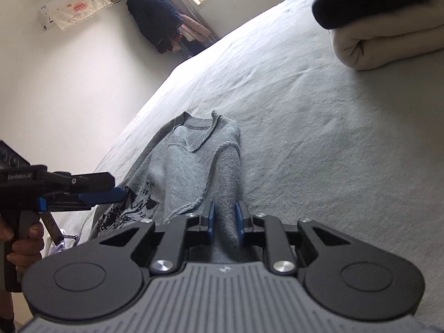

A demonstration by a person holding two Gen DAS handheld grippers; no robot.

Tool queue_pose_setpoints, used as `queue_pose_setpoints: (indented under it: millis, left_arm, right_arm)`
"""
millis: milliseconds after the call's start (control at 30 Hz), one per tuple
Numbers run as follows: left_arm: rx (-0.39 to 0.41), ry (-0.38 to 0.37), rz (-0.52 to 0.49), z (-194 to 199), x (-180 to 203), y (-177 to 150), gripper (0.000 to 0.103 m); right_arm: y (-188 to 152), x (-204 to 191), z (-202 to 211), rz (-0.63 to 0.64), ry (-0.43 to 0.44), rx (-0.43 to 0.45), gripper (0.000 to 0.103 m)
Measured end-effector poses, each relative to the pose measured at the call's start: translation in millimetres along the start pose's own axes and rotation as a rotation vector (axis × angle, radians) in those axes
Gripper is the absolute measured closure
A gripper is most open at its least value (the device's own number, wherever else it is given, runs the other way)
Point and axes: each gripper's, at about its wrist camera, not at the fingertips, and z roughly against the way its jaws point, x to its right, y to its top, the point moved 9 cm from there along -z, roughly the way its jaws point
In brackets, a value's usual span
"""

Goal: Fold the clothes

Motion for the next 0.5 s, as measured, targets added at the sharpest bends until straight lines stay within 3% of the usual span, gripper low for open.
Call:
queue_pose_setpoints:
  millis: [233,400,467,500]
  left_arm:
    - [-0.007,-0.023,0.025,-18,6,-3,0.057]
    - [-0.003,-0.01,-0.001,-23,0,-7,0.057]
    - [0.0,-0.006,-0.012,-25,-2,-9,0.061]
    - [0.002,-0.006,-0.017,-27,-3,-9,0.081]
  right_arm:
    - [-7,-46,-3,0.08,0.148,-0.034,0.083]
    - [-13,-67,-1,0.146,0.178,-0.054,0.08]
    - [-14,-70,-1,0.138,0.207,-0.065,0.08]
    - [-14,-72,-1,0.135,0.222,-0.071,0.08]
